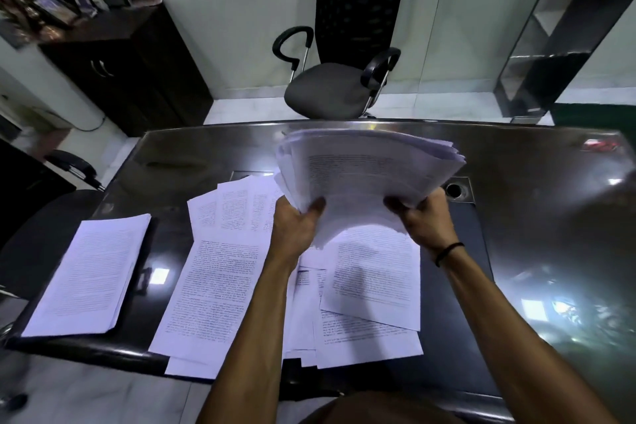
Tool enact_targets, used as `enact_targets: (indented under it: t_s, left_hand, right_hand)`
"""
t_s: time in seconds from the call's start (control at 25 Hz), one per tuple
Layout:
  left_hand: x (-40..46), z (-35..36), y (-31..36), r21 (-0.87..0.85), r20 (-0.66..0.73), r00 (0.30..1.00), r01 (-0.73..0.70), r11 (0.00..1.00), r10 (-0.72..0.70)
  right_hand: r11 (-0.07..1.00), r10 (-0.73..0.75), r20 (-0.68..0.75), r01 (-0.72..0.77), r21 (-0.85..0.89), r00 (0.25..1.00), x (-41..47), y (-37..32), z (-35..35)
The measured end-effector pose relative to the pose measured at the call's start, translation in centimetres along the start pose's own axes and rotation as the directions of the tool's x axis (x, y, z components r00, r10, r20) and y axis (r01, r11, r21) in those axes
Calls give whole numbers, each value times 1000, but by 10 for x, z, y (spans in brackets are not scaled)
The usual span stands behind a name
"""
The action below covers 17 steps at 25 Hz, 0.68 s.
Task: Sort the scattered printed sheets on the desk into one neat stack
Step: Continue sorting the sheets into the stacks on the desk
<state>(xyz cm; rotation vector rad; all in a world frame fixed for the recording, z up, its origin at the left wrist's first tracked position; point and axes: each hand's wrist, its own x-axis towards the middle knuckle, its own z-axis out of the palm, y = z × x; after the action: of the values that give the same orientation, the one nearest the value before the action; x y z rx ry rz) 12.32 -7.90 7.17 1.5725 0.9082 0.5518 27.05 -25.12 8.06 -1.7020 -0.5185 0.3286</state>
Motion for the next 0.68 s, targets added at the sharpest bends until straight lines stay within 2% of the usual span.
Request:
enact_targets:
  t_s: [0.12,0.2,0.28,0.36,0.44,0.6,0.68]
  left_hand:
    - [-2,0,-4,1,-18,1000,-5,1000,5]
    - [-5,0,-9,-44,-8,1000,9,999,-10]
    - [-9,2,-1,-151,-43,998,-57,987,51]
    - [-11,6,15,-244,-119,988,-126,962,99]
    - [-12,15,31,-251,-192,973,-178,951,131]
    - [-10,28,35,-222,-322,946,-61,973,-14]
    - [-9,25,26,-209,-336,942,-78,975,3]
  right_hand:
    - [999,45,-1,-45,-6,999,-4,-3,3]
    - [991,100,28,-102,90,995,-9,-1,4]
    - [976,67,37,-74,204,997,-12,-5,6]
    - [965,12,-47,0,262,999,-10,-14,11]
    - [949,25,-170,30,315,985,-7,-22,18]
    - [962,154,-359,-57,265,921,0,-21,34]
    - [962,177,-364,-82,262,914,-1,-17,33]
